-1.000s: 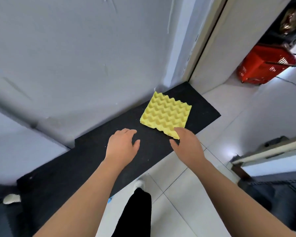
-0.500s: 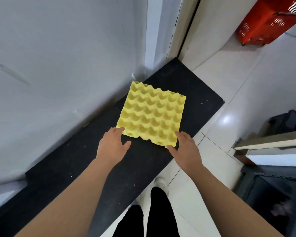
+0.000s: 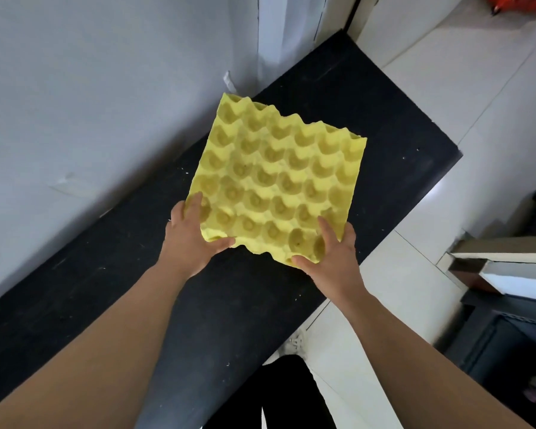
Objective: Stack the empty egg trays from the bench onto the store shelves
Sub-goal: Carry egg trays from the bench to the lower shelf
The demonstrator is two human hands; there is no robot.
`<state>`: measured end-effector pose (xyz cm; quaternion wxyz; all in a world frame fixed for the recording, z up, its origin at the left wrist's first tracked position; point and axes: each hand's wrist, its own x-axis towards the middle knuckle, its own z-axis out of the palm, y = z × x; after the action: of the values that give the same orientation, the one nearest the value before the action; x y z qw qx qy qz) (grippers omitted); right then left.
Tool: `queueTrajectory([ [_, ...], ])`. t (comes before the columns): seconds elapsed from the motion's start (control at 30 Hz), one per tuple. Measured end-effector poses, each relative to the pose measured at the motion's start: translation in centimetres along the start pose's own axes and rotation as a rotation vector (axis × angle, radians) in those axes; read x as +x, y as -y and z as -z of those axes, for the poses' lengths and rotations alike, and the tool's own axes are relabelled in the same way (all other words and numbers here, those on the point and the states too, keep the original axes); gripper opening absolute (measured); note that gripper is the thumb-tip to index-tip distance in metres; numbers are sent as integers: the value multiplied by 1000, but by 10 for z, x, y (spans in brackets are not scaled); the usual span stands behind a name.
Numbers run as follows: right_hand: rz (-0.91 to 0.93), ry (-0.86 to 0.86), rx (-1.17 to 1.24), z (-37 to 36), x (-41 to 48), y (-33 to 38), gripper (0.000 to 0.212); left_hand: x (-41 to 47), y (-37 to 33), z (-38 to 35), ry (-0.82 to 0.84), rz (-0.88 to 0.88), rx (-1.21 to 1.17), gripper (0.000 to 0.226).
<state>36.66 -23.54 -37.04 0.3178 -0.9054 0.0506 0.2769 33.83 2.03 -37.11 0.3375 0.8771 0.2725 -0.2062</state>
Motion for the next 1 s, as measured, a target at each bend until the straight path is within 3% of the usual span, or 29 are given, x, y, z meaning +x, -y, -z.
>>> queueTrajectory([
  [0.23,16,-45,84,11,-10,12,82,-23,-14,11,-82,23,-133,124],
  [0.43,97,-54,103,38,-57,44,82,-79,-27,50,-144,75,-107,125],
  [0.8,371,-12,-1,104,-176,137,87,-248,-34,143,-439,178,-267,120],
  [1.0,568,76,-96,121,-244,164,89,-359,-25,153,-655,253,-357,125],
])
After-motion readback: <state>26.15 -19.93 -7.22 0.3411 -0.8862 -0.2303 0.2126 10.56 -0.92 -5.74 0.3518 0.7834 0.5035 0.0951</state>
